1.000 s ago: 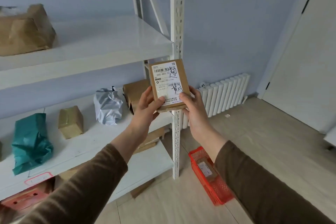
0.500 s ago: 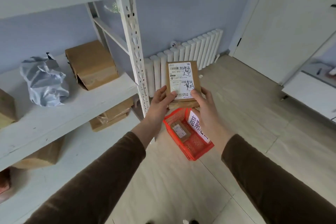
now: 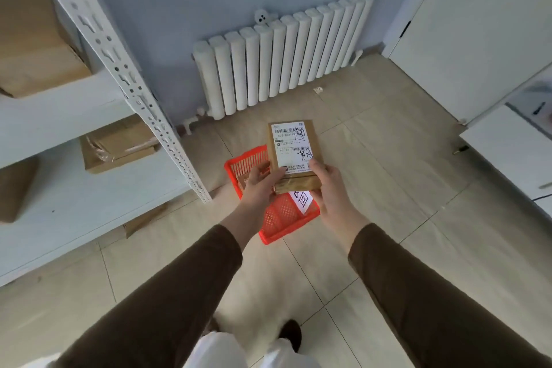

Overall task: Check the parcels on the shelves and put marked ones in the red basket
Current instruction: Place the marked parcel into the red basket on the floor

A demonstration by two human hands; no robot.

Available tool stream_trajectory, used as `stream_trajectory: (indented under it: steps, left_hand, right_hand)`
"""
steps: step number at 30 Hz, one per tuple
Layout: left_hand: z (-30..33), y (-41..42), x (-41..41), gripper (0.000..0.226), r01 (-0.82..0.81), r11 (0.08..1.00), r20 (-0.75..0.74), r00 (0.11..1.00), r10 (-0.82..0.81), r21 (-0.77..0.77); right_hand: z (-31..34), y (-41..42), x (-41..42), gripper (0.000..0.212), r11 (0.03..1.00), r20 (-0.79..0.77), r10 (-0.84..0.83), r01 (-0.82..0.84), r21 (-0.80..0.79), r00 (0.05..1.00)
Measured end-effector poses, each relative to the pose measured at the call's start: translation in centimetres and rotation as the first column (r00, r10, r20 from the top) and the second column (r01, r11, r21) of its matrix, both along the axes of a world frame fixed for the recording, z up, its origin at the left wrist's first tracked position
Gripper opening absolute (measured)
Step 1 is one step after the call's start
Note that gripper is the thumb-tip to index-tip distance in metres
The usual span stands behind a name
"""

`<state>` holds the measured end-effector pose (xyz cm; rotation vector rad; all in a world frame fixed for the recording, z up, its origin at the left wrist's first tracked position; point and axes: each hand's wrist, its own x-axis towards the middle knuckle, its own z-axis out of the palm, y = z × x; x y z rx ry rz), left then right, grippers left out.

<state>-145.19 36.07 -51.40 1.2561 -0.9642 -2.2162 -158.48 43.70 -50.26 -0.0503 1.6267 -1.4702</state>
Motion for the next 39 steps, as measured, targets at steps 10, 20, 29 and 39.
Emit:
stream_trajectory:
  steps: [10,20,29,39]
  left_hand:
    - [-11.8,-1.4,-7.0,0.072,-0.106,0.989,0.035,0.994,0.103,0.100]
    - [-26.8,-2.2,-14.3,0.044,-0.343,0.792,-0.006,0.917,0.400,0.505]
    - [-45.4,-5.0,-19.0,0.058,-0.396,0.724,0.019,0.883,0.469,0.565]
    - [-61.4,-8.0,-22.7,0.068,-0.490,0.602,0.048,0.799,0.599,0.630]
  right_hand:
    - [-10.5,-3.3,-5.5,0.050,0.992,0.191,-0.036,0.012,0.124,0.981]
    - [-25.6,-6.5,-11.1,0.076,0.965,0.281,-0.069,-0.008,0.264,0.957]
    - [-42.3,-10.5,-14.7,0.038,0.960,0.343,0.135,-0.209,0.189,0.930]
    - [-59.0,-15.4,-15.8,0.032,0.981,0.439,-0.031,-0.058,0.187,0.898]
